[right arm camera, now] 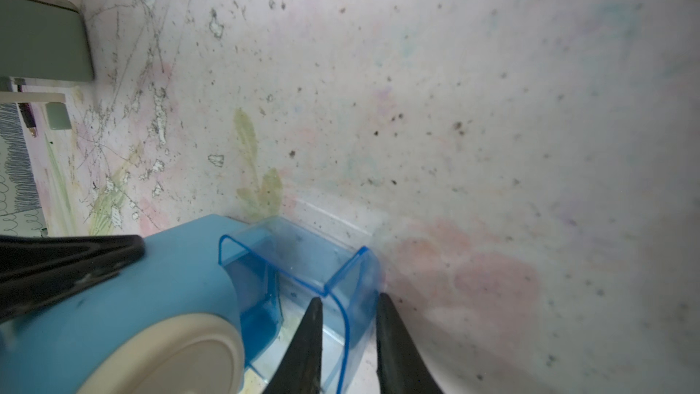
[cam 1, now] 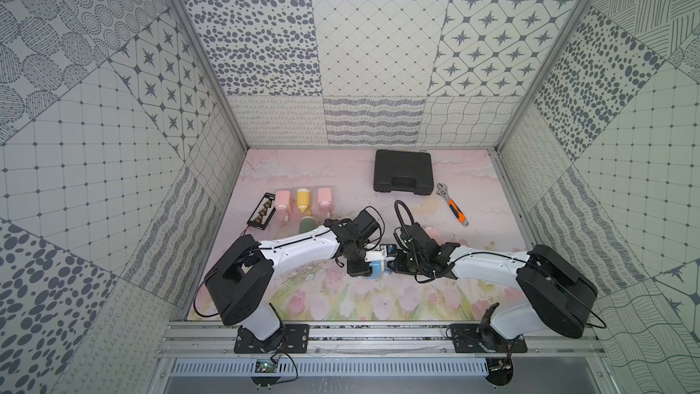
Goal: Put the tray back into the pencil sharpener
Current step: Close the container of the pencil sharpener.
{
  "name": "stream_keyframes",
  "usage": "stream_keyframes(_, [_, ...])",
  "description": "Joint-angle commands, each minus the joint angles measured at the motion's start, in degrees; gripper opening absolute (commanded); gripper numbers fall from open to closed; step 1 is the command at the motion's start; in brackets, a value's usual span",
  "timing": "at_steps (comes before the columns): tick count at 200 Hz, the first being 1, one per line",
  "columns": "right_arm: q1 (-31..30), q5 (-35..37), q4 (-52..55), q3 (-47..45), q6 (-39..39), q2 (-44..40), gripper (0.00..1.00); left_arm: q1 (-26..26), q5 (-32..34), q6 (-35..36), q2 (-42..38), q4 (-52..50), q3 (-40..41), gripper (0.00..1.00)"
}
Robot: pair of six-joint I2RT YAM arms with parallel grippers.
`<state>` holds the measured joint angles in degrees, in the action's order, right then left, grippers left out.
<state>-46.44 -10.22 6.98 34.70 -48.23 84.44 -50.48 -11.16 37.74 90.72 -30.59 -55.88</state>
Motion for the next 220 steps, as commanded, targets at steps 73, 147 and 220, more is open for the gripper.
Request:
stream_keyframes(73, [1.2, 0.9, 0.7, -0.7, 2.0, -2.7, 0.26, 0.0, 5.8, 0.8, 0.1, 9.1, 2.3, 0.53])
stream_keyframes(147, [2.4, 0.0, -3.5, -3.1, -0.3, -4.9, 0.32, 1.9, 3.7, 2.5, -1.7, 9.2, 4.3, 0.60])
stream_keyframes(220, [1.4, -4.2, -12.0, -3.5, -3.2, -0.5, 0.28, 2.0, 1.0, 1.9, -0.6, 9.0, 4.0, 0.58])
